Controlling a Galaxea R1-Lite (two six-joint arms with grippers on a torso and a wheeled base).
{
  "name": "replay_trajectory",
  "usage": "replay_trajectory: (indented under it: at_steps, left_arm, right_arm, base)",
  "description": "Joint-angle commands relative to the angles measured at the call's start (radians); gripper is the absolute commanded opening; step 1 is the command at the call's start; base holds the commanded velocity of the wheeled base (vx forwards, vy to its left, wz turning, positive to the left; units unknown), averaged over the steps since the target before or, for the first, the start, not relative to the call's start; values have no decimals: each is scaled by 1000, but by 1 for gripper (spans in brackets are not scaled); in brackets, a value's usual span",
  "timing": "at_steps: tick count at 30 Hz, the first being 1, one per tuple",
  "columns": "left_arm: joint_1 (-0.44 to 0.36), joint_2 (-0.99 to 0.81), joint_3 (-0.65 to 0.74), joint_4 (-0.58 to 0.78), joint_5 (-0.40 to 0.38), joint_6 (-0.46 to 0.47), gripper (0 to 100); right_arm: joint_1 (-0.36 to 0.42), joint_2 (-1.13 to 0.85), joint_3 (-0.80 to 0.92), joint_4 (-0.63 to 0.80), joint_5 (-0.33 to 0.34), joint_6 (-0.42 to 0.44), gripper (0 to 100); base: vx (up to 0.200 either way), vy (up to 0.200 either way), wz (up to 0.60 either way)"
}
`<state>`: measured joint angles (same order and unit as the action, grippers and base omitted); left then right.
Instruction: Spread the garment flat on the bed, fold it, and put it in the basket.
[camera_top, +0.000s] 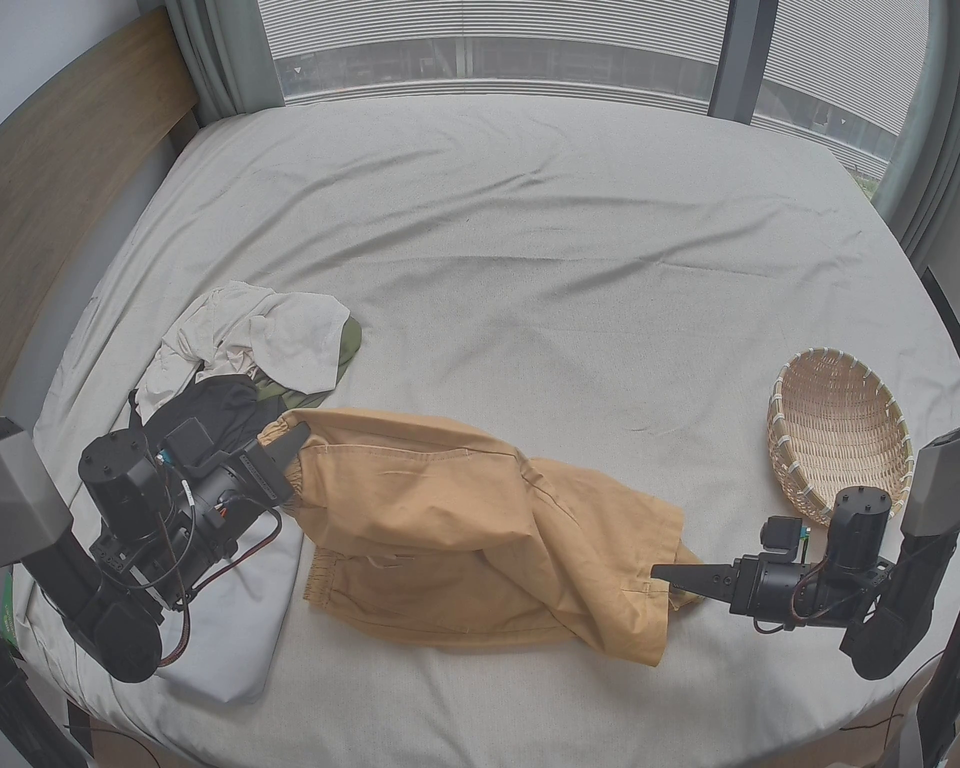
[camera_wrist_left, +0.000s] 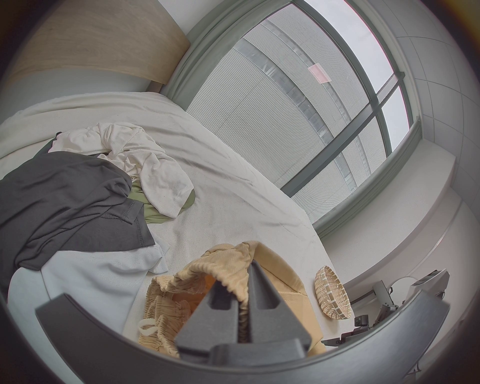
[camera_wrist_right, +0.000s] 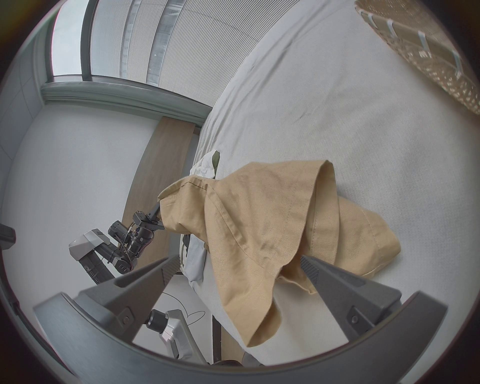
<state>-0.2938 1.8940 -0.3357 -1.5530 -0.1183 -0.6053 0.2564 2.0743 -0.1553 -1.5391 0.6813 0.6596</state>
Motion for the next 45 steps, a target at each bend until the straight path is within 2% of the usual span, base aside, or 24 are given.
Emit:
replay_trajectory:
  at_steps: [1, 13, 24, 34, 45]
  left_arm:
    - [1, 0, 0, -6, 0, -1, 0]
    - [1, 0, 3, -6, 0, -1, 0]
    - [1, 2, 4, -6, 0, -1, 0]
    - [1, 2, 4, -6, 2, -1, 0]
    - [5, 0, 4, -6, 2, -1, 0]
  right_arm:
    - [11, 81, -38, -1, -2, 3, 100]
    - [92, 112, -122, -3, 0, 12, 100]
    - [136, 15, -128, -4, 0, 31, 100]
    - [147, -91, -124, -1, 1, 95, 100]
    - [146, -5, -105, -4, -2, 86, 100]
  base:
    - [0, 0, 0]
    - [0, 0, 0]
    - [0, 0, 0]
    - [0, 0, 0]
    - [0, 0, 0]
